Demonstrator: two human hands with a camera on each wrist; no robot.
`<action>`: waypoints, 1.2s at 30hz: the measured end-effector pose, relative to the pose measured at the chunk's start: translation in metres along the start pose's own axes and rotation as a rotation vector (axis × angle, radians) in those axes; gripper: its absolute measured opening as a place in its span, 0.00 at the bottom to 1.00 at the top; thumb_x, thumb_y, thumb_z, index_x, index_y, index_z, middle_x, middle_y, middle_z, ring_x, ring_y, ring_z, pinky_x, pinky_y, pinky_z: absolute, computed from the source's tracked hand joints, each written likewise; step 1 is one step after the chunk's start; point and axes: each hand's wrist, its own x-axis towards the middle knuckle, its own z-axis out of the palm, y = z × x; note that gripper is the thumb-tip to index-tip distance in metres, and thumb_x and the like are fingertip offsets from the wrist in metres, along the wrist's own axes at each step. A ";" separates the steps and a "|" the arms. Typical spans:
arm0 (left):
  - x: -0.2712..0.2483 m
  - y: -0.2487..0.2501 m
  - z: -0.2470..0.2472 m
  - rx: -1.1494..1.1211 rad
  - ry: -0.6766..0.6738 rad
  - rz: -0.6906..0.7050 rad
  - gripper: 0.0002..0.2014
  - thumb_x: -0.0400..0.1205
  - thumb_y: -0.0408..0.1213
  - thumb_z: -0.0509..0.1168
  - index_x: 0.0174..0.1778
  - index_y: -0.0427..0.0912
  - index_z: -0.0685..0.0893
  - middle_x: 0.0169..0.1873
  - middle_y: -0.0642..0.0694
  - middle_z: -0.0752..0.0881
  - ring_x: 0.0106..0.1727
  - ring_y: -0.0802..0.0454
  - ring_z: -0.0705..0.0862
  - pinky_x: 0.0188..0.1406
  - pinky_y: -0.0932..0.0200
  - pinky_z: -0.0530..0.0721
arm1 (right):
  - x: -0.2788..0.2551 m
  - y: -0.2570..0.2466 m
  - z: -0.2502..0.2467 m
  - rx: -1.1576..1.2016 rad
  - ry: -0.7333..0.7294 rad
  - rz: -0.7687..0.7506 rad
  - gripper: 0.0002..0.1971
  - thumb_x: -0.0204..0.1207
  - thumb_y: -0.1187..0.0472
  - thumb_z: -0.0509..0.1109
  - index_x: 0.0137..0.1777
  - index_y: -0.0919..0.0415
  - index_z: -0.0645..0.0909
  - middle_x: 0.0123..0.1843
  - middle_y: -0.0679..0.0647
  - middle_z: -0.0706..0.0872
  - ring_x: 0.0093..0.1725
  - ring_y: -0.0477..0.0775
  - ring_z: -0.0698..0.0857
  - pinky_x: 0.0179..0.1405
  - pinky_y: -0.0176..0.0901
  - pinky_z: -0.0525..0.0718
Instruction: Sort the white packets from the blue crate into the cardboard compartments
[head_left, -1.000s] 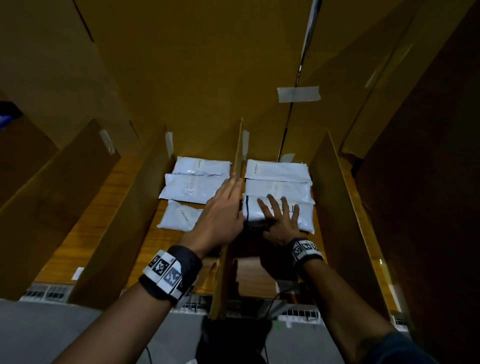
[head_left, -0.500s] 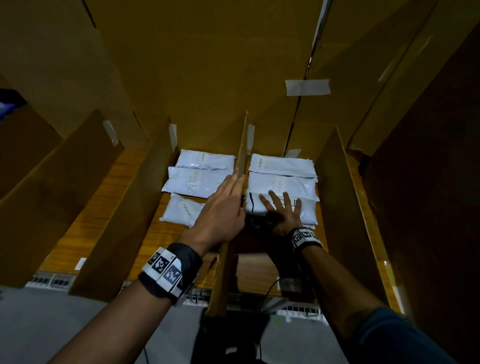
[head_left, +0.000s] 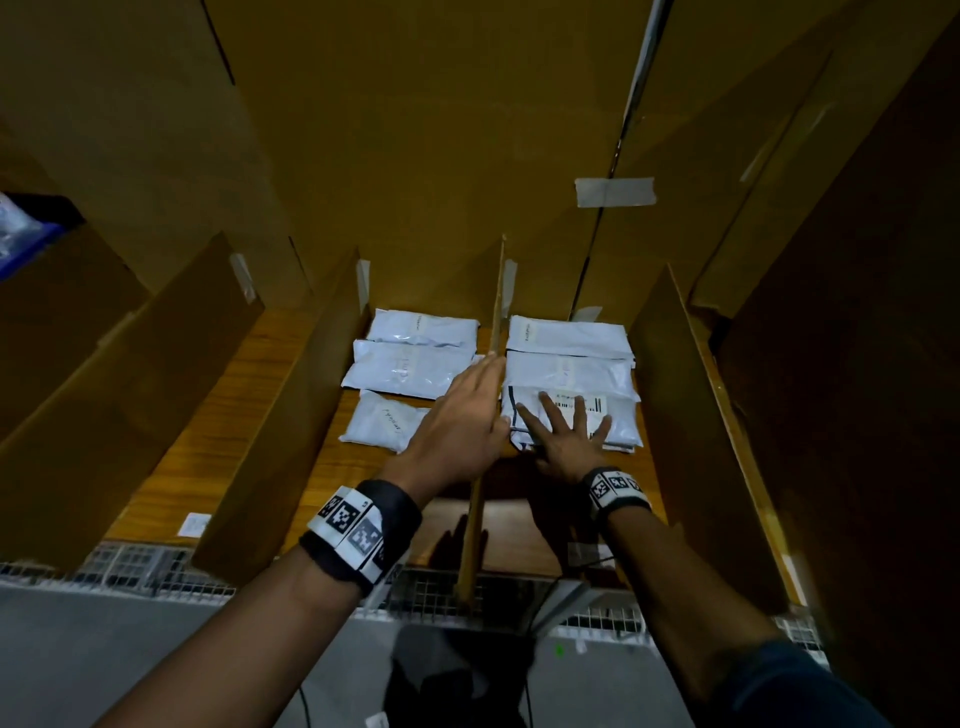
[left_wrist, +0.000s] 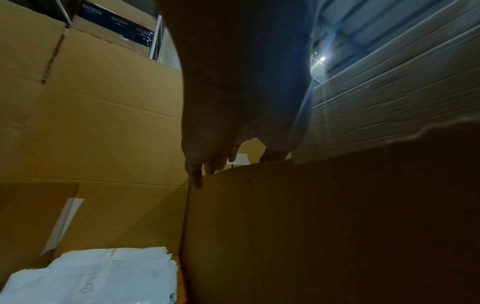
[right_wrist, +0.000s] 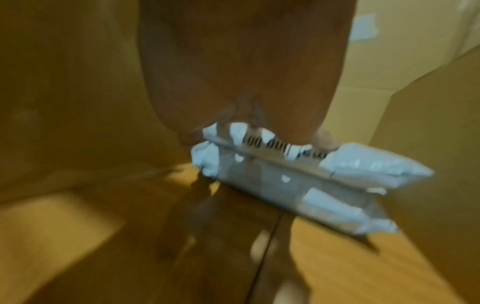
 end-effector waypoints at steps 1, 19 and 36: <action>-0.004 0.001 -0.003 -0.020 -0.013 -0.010 0.37 0.91 0.40 0.62 0.94 0.41 0.53 0.93 0.42 0.57 0.93 0.48 0.53 0.90 0.57 0.51 | -0.001 -0.001 -0.003 0.013 -0.016 0.007 0.43 0.89 0.37 0.63 0.88 0.24 0.31 0.93 0.40 0.28 0.90 0.78 0.30 0.76 0.97 0.35; -0.226 -0.114 -0.129 -0.037 0.142 -0.185 0.15 0.90 0.50 0.68 0.72 0.58 0.83 0.67 0.58 0.85 0.65 0.50 0.85 0.58 0.45 0.87 | -0.235 -0.222 -0.119 0.406 0.576 -0.290 0.03 0.87 0.49 0.70 0.55 0.46 0.82 0.49 0.43 0.87 0.44 0.45 0.86 0.41 0.52 0.88; -0.459 -0.367 -0.285 0.104 0.451 -0.686 0.17 0.87 0.52 0.65 0.72 0.56 0.80 0.63 0.51 0.88 0.63 0.49 0.88 0.58 0.46 0.88 | -0.132 -0.643 -0.090 0.334 0.179 -0.737 0.11 0.86 0.46 0.72 0.65 0.46 0.85 0.61 0.47 0.87 0.58 0.51 0.85 0.57 0.54 0.87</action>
